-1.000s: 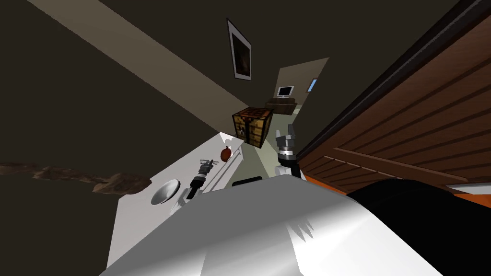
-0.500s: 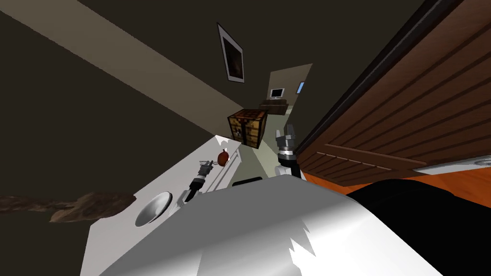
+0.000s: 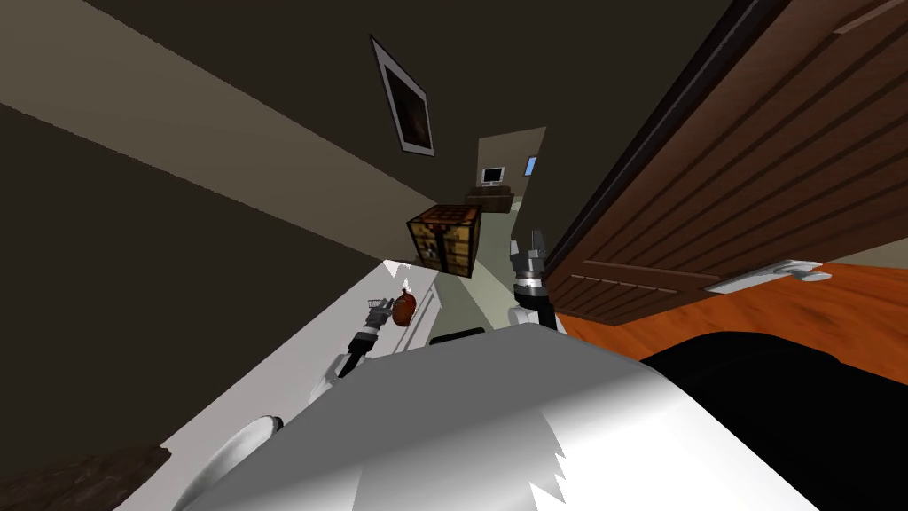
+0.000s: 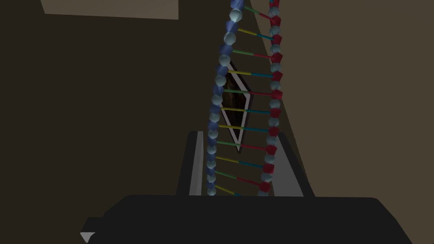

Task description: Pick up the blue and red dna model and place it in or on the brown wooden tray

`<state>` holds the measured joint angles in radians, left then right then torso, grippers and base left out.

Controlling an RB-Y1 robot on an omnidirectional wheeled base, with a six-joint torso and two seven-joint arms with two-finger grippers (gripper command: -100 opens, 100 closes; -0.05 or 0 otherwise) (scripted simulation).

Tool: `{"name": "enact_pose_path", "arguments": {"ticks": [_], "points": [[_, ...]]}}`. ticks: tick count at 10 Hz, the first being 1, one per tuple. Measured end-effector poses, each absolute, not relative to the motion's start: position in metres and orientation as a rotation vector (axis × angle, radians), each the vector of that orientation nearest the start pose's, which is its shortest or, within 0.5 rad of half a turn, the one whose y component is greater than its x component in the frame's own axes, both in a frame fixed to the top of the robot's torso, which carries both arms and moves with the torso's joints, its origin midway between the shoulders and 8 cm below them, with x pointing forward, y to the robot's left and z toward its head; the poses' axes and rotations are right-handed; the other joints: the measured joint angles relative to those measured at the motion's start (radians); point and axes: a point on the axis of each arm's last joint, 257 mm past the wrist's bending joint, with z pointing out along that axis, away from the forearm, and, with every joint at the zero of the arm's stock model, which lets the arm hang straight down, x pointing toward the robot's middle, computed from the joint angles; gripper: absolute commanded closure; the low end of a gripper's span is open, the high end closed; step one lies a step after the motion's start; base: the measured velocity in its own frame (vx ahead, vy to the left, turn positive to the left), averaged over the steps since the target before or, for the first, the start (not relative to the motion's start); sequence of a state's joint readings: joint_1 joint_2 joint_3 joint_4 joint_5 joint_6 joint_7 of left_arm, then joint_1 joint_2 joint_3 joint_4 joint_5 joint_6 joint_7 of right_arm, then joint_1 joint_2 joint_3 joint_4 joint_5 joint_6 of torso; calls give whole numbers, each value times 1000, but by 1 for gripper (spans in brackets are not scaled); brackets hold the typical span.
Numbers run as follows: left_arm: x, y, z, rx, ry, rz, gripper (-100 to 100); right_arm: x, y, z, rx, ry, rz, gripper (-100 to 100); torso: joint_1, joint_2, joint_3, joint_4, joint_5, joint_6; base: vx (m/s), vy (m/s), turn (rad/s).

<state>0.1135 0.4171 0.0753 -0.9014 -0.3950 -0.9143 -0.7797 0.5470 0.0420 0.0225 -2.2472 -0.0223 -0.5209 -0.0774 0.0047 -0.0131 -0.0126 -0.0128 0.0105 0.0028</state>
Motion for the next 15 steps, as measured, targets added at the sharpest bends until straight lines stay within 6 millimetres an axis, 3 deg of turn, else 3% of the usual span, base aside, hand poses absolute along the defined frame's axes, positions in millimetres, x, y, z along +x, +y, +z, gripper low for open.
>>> {"name": "enact_pose_path", "arguments": {"ticks": [1, 2, 6, 7, 8, 15], "points": [[406, 364, -358, 140, 1590, -275, 100, 343, -285, -1, 778, 573, 1377, 0, 0, 1, 0, 0, -1, -1, 60, 29, -55], [406, 363, -357, 145, 1586, -276, -100, 343, -285, -1, 778, 573, 1377, 0, -1, 5, 2, 0, -1, -3, 13, 5, 4], [406, 363, -357, 145, 1585, -276, -100, 343, -285, -1, 778, 572, 1377, 0, -3, 11, 6, 1, -1, -3, 2, 1, 0], [406, 363, -357, 145, 1585, -276, 0, 343, -285, -1, 778, 572, 1377, 0, -3, 11, 6, 1, -1, -3, 0, 0, 0], [406, 363, -357, 145, 1585, -276, -100, 343, -285, -1, 778, 572, 1377, 0, -3, 11, 6, 1, -1, -3, -53, -32, -34], [446, 410, -309, 144, 1572, -254, -100, 343, -285, -1, 778, 572, 1378, 0, -6, 15, 8, 2, -2, -3, -72, -57, -26]]}}
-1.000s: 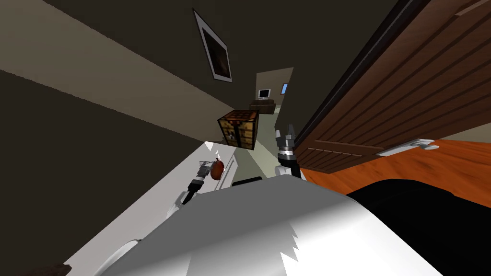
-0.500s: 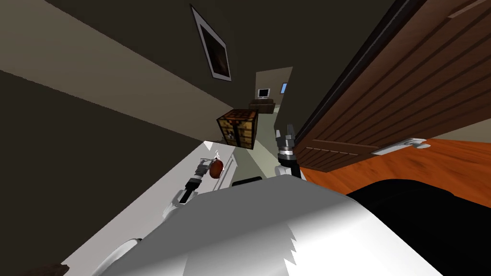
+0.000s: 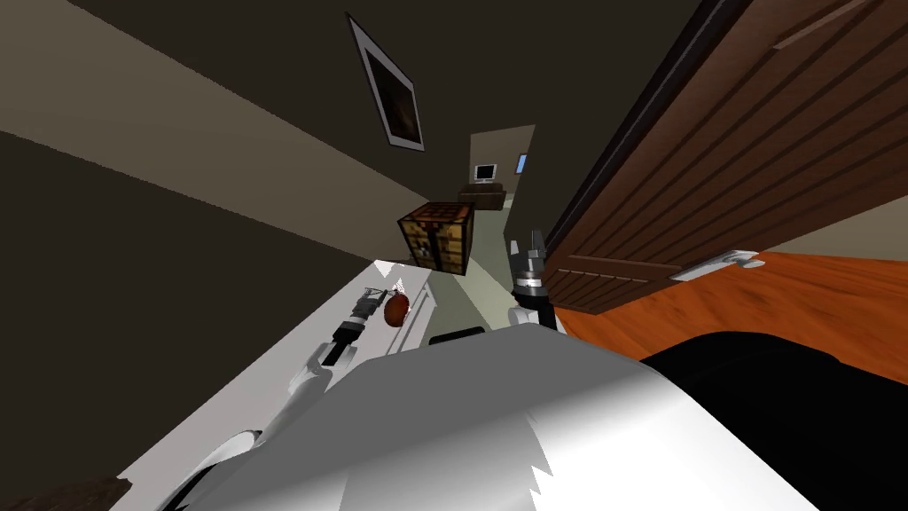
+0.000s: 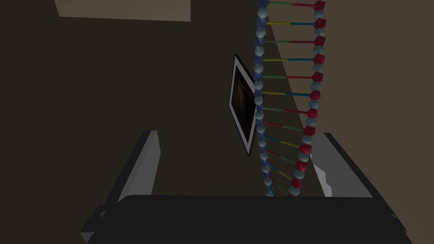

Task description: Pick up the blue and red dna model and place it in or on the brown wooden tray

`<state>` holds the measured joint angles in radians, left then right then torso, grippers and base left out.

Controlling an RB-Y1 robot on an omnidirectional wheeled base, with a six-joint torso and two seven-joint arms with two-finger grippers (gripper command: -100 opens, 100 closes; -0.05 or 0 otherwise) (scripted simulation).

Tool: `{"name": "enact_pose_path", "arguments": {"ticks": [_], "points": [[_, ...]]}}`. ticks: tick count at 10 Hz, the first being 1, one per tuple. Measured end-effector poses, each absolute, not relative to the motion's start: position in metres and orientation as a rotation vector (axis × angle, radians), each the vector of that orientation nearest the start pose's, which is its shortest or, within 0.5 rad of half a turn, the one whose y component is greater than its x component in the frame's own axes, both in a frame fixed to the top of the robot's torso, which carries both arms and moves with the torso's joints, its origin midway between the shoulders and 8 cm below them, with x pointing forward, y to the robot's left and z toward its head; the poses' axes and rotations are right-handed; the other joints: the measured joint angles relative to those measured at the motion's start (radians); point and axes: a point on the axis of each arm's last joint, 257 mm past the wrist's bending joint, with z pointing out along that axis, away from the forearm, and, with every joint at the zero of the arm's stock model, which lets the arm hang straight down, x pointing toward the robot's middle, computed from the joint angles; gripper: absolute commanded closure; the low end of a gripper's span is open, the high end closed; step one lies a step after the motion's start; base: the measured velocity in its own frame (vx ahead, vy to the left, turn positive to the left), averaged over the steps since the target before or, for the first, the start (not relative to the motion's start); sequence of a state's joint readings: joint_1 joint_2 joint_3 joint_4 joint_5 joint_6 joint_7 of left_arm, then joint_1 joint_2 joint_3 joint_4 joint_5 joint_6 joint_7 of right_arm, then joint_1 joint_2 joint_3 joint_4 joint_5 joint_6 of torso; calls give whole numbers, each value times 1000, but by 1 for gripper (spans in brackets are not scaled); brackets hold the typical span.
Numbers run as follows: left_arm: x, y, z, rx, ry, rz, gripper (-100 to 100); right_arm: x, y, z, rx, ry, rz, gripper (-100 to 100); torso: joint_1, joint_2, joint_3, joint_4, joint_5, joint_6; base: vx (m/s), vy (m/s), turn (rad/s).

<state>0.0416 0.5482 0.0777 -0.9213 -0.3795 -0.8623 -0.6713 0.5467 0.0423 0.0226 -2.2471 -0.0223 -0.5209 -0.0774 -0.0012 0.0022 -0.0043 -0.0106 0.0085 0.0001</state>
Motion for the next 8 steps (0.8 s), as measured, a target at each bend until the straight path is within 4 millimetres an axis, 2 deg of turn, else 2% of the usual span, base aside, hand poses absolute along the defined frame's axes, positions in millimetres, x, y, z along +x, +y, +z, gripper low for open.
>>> {"name": "enact_pose_path", "arguments": {"ticks": [2, 3, 8], "points": [[460, 422, -295, 140, 1569, -246, -100, 343, -285, -1, 778, 572, 1378, 0, 0, 0, 0, 0, 0, 0, -50, -33, -11], [460, 423, -294, 137, 1569, -247, 0, 343, -285, -1, 778, 572, 1378, 0, 1, -2, -1, 0, 0, 0, -6, -4, 1], [460, 423, -294, 138, 1569, -247, 0, 343, -285, -1, 778, 572, 1377, 0, 3, -4, -3, -1, 1, 0, 0, 0, 0]]}}
